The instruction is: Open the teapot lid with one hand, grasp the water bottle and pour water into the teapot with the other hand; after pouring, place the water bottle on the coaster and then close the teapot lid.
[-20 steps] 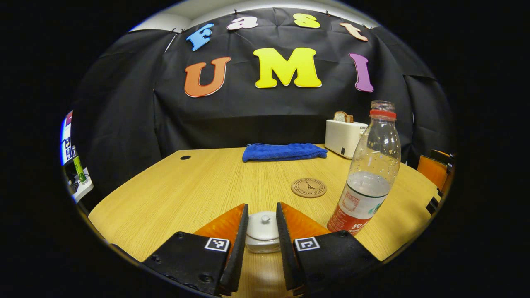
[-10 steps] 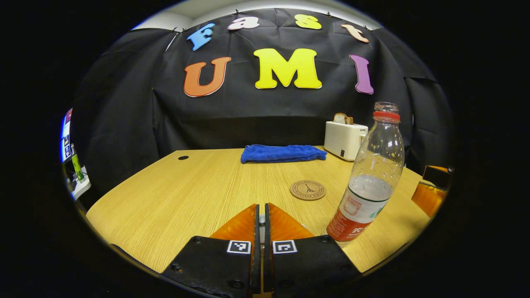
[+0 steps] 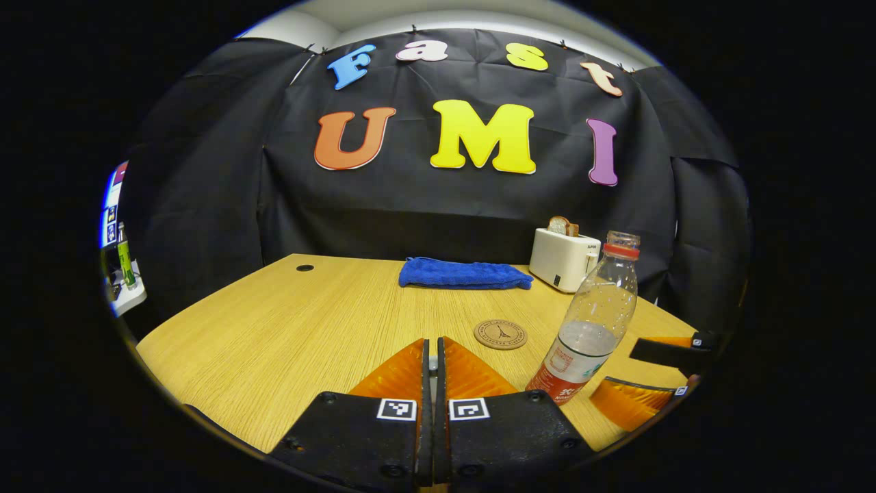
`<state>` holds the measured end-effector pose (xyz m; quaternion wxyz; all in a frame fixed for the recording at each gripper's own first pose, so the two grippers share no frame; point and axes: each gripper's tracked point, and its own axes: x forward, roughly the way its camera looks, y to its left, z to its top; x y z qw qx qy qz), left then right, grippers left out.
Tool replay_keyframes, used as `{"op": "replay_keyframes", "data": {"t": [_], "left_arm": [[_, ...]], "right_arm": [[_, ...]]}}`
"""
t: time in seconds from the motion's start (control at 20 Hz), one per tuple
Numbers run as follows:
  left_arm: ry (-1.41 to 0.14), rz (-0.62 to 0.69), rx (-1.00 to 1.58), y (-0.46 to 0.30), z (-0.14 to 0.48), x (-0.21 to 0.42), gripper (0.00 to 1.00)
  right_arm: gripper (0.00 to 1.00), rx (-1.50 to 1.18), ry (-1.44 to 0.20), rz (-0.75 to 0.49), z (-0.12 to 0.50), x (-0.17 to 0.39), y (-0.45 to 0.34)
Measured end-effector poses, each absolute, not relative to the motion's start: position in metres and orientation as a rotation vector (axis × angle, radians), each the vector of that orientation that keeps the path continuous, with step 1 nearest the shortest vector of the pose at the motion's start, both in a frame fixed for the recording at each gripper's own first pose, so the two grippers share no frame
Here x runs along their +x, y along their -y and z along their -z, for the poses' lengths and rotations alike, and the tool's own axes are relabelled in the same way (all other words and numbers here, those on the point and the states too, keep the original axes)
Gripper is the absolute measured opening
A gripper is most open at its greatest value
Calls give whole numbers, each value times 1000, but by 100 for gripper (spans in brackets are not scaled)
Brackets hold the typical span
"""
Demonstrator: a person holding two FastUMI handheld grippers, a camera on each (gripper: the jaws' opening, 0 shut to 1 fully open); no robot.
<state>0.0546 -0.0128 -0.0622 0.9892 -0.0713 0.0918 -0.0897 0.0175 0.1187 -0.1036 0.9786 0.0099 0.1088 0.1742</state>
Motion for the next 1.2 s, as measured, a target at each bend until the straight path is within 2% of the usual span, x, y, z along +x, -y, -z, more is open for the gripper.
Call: {"op": "replay_keyframes", "data": {"t": [0.5, 0.6, 0.75, 0.8, 1.0, 1.2], "left_arm": [[-154, 145, -140, -21, 54, 42, 4], [-159, 142, -139, -25, 56, 42, 4], [-164, 143, -134, -31, 56, 41, 4], [-162, 143, -133, -33, 55, 42, 4], [-156, 133, -123, -42, 51, 40, 4], [-158, 126, -122, -52, 52, 41, 4]], "right_arm": [[96, 122, -312, -341, 116, 51, -143], [93, 119, -314, -339, 115, 54, -144], [75, 84, -298, -332, 112, 56, -144], [76, 71, -294, -340, 109, 56, -144], [73, -112, -273, -328, 100, 64, -135], [74, -450, -218, -268, 89, 83, -116]]}}
